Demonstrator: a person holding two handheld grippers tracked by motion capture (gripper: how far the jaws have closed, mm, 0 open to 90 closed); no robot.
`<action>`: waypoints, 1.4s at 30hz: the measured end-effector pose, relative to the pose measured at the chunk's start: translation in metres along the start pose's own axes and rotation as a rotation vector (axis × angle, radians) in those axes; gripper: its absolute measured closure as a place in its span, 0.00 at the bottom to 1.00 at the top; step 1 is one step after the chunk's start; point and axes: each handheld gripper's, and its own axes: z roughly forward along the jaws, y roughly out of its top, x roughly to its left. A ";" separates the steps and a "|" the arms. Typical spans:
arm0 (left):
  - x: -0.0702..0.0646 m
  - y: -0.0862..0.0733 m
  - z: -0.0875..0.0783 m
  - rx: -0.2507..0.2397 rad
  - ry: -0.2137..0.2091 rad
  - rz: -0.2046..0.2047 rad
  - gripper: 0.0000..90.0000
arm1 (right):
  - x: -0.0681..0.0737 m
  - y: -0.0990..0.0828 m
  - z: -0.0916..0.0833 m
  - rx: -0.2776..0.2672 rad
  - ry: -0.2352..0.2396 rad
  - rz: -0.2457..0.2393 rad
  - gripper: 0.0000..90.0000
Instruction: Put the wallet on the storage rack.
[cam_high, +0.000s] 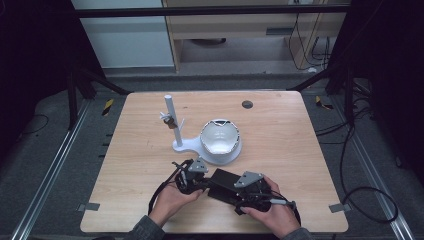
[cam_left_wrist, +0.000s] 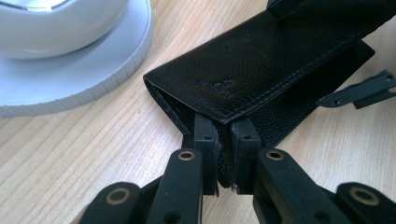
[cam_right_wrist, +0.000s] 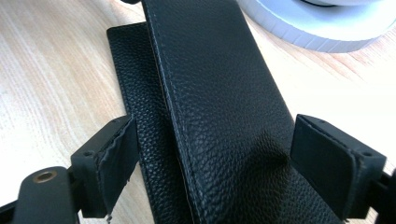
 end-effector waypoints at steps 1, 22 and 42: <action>-0.001 0.002 -0.001 -0.001 0.001 0.004 0.92 | 0.000 0.000 0.000 -0.003 0.001 0.001 0.18; 0.002 -0.001 0.003 0.018 -0.009 -0.006 0.93 | -0.008 0.000 -0.004 -0.008 -0.042 0.016 0.35; 0.003 0.009 0.003 -0.011 -0.007 -0.024 0.93 | -0.003 0.005 0.003 0.046 -0.065 -0.009 0.40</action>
